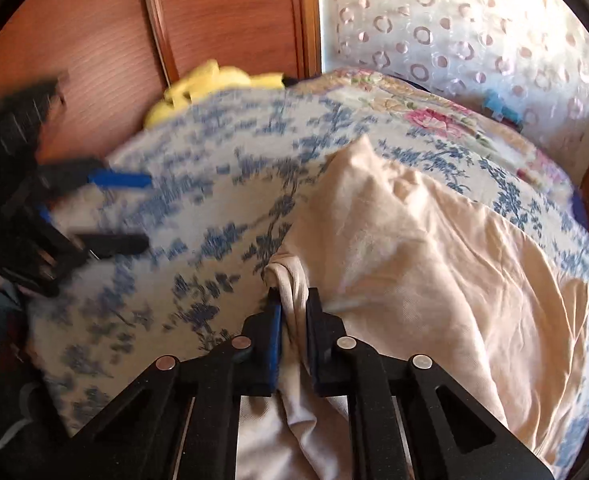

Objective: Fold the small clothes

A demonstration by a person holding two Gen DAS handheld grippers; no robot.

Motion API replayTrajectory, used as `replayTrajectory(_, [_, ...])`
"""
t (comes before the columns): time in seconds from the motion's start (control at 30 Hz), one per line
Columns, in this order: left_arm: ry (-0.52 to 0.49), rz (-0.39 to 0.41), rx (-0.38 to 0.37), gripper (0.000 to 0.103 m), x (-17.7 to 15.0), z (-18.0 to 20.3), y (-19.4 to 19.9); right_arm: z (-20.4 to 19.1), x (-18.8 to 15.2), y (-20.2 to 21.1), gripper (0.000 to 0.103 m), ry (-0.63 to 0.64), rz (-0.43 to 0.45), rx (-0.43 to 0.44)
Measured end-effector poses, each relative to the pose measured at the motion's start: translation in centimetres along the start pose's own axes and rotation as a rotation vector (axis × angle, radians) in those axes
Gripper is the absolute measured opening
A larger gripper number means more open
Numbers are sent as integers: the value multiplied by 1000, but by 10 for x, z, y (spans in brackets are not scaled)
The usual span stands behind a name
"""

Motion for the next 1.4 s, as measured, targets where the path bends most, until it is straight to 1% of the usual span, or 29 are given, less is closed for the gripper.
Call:
replayTrajectory(0.03, [-2, 0, -4, 78, 1, 2, -1, 4, 4, 6, 9, -19, 19, 12])
replayTrajectory(0.27, [-21, -6, -29, 78, 6, 16, -10, 65, 35, 57, 8, -156, 161, -10])
replayTrajectory(0.3, [-23, -8, -32, 78, 6, 18, -11, 72, 37, 61, 8, -164, 171, -23])
replayTrajectory(0.37, [-29, -13, -35, 78, 6, 21, -14, 88, 38, 69, 8, -148, 182, -77])
replayTrajectory(0.47, [-36, -19, -38, 78, 6, 25, -17, 110, 34, 69, 7, -145, 168, -136])
replayTrajectory(0.6, [-40, -26, -39, 78, 6, 29, -20, 144, 27, 61, 7, -174, 130, -215])
replayTrajectory(0.77, [-43, -35, -37, 78, 5, 32, -22, 163, 28, 53, 7, -191, 101, -281])
replayTrajectory(0.9, [-45, -38, -37, 78, 4, 34, -22, 180, 25, 36, 7, -219, 56, -344])
replayTrajectory(0.93, [-46, -38, -38, 78, 4, 35, -22, 183, 25, 34, 10, -220, 47, -361])
replayTrajectory(0.97, [-46, -38, -38, 78, 5, 36, -22, 185, 26, 36, 22, -218, 36, -383])
replayTrajectory(1.0, [-47, -38, -40, 78, 4, 37, -22, 189, 26, 36, 27, -216, 22, -420])
replayTrajectory(1.03, [-49, -39, -40, 78, 4, 38, -22, 194, 25, 36, 34, -211, 13, -470])
replayTrajectory(1.07, [-49, -39, -41, 78, 4, 38, -22, 199, 30, 36, 39, -211, 14, -493])
replayTrajectory(1.1, [-49, -40, -42, 78, 4, 39, -23, 200, 31, 38, 39, -219, 20, -503])
replayTrajectory(1.17, [-52, -41, -45, 78, 4, 40, -24, 194, 35, 41, 39, -243, 46, -486])
replayTrajectory(1.27, [-53, -42, -48, 78, 4, 42, -25, 172, 41, 37, 40, -218, 65, -420])
replayTrajectory(1.37, [-50, -42, -53, 78, 4, 44, -28, 151, 43, 26, 44, -180, 39, -379])
replayTrajectory(1.4, [-49, -43, -54, 78, 4, 46, -28, 146, 42, 19, 44, -169, 18, -375])
Point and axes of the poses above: each gripper's, at about its wrist camera, not at the fingertips, and y roughly against the way its jaws point, z to its right, x to its top, the point moved 10 cm from there along -y, roughly the way its jaws point, and after that the axes turned 10 degrees about z, right-handed, at the moved point
